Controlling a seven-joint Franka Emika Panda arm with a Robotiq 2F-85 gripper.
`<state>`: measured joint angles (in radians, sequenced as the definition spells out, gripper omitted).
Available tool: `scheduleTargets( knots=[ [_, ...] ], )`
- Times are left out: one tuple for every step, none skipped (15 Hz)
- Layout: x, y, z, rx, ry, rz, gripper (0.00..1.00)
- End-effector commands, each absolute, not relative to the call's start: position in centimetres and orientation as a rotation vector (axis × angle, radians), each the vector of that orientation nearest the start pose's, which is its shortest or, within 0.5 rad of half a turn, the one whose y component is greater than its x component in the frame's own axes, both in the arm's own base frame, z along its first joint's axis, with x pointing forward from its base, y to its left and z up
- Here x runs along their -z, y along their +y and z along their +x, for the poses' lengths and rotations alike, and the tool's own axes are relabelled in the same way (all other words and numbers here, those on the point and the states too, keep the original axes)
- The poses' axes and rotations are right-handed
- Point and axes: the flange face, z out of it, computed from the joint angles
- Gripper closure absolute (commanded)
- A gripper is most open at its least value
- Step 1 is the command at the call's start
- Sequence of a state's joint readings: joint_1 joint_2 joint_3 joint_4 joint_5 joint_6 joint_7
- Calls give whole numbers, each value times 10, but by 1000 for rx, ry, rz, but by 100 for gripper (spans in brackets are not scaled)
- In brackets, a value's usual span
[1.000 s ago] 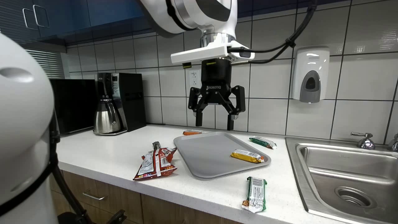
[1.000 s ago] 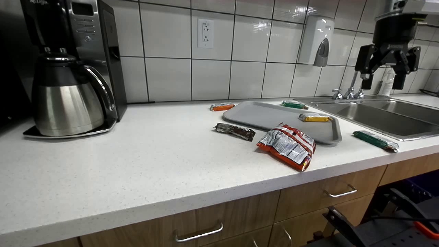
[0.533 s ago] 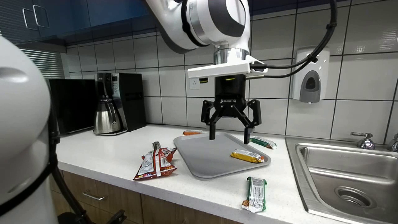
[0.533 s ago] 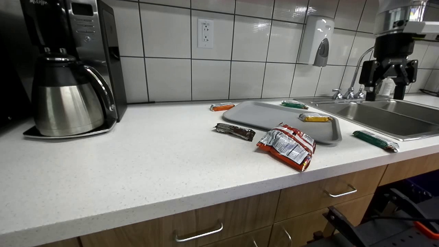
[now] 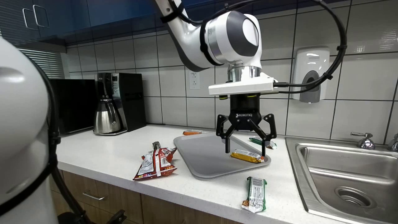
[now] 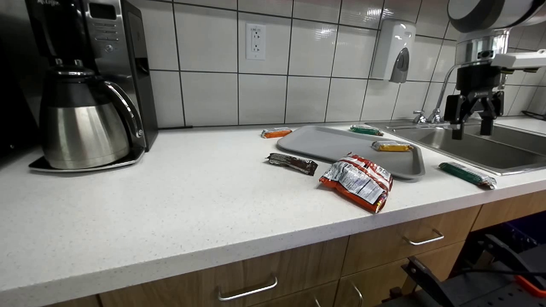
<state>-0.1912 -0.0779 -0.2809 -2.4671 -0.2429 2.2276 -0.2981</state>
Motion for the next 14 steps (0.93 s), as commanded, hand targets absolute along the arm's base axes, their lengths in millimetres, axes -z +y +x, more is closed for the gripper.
scheduleTargets(
  knots=[
    [-296, -234, 416, -341, -45, -3242, 0],
    [-290, -237, 417, -334, -45, -3244, 0],
    [-286, -240, 420, -326, -53, -3249, 0],
    [-281, -242, 422, -319, -60, -3251, 0],
    [-276, -244, 423, -312, -68, -3255, 0],
    [-273, -245, 423, -307, -74, -3256, 0],
    [-267, -247, 423, -299, -84, -3258, 0],
    [-263, -248, 422, -292, -89, -3259, 0],
    [-260, -248, 421, -285, -93, -3258, 0],
    [-258, -249, 419, -273, -99, -3255, 0],
    [-258, -248, 417, -258, -109, -3248, 0],
    [-258, -248, 415, -245, -119, -3248, 0],
    [-259, -248, 412, -233, -132, -3244, 0],
    [-259, -248, 410, -223, -142, -3244, 0]
  ],
)
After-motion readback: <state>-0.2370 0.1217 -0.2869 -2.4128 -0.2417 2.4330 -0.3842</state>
